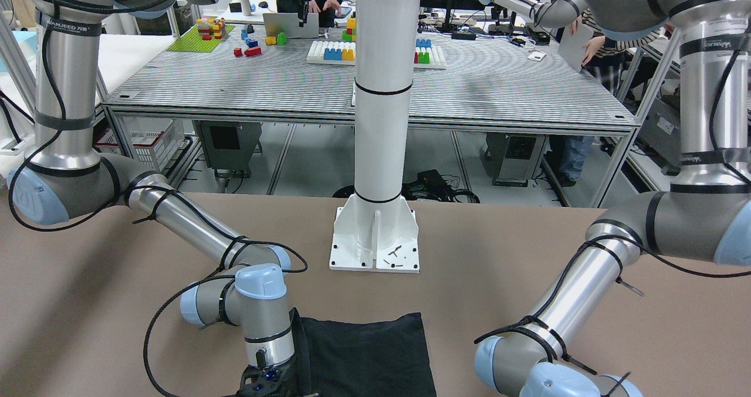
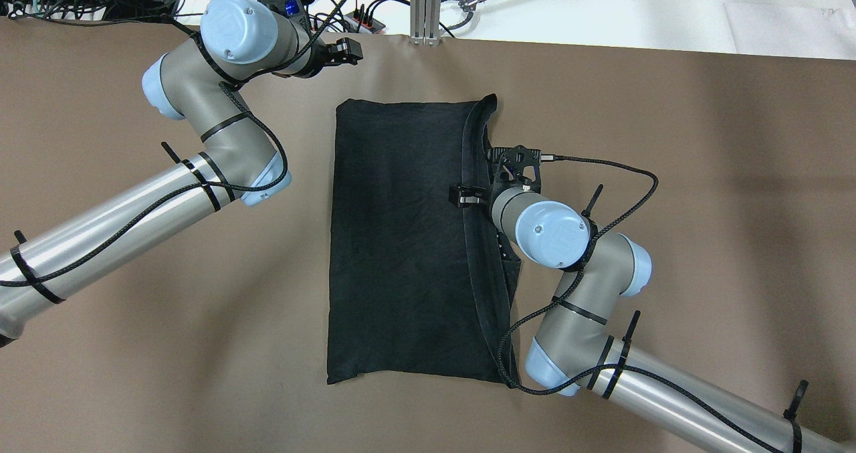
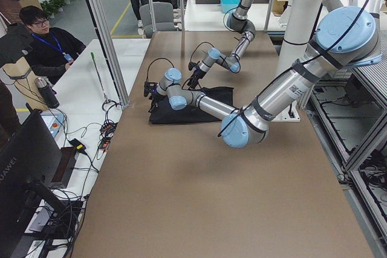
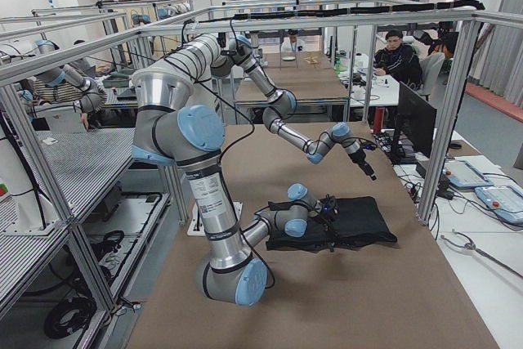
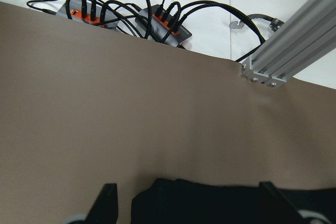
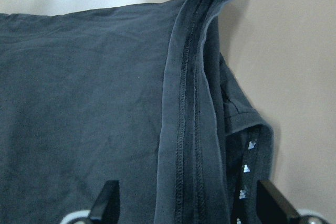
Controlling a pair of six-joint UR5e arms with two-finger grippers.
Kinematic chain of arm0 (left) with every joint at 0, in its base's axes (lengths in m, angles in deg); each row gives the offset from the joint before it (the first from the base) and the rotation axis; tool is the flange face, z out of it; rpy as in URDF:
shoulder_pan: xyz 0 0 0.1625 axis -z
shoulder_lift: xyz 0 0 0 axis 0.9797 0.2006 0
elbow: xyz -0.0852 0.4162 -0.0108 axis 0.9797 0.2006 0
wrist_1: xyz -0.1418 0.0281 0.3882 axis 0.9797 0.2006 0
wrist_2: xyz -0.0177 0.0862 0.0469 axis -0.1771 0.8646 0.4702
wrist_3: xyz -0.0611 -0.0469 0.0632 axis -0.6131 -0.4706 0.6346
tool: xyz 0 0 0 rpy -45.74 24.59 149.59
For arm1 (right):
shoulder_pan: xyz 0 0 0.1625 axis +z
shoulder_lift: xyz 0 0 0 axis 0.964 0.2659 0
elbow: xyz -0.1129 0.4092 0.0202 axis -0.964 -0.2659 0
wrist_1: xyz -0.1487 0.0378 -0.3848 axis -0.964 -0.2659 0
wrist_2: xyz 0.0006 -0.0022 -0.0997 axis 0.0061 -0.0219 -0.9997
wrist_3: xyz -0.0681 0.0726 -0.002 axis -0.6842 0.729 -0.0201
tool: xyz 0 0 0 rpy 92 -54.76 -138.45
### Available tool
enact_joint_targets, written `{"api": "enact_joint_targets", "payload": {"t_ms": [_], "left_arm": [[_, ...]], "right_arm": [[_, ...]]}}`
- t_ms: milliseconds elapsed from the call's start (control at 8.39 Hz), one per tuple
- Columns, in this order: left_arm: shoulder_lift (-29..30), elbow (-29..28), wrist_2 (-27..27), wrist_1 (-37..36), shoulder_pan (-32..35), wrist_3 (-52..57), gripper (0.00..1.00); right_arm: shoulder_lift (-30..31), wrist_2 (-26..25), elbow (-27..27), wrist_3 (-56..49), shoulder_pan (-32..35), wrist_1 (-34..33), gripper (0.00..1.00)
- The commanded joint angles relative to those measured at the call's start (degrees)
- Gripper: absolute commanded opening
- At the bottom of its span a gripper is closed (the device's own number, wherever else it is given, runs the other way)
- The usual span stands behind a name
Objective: Fold clothes
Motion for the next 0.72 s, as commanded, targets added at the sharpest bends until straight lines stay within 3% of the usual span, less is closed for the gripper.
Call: {"api": "enact_joint_targets", "payload": {"t_ms": [0,119,477,596], "left_arm": [[-0.02,-0.08,0.01,0.0,0.18,0.09,0.94],[-0.02,-0.08,0.01,0.0,0.1,0.01,0.94],[-0.02,-0.08,-0.08,0.0,0.18,0.01,0.94],[-0.2,-0.08,-0.08,0.0,0.18,0.01,0.94]], "right_arm": [[-0.61,-0.01,-4.65,0.01,0.56,3.41,0.91],[-0.61,-0.01,-5.45,0.19,0.56,4.13,0.88],[-0.87,0.16,-5.46,0.8,0.56,4.31,0.47],[-0.96,0.34,-5.37,0.8,0.56,4.31,0.41]]}}
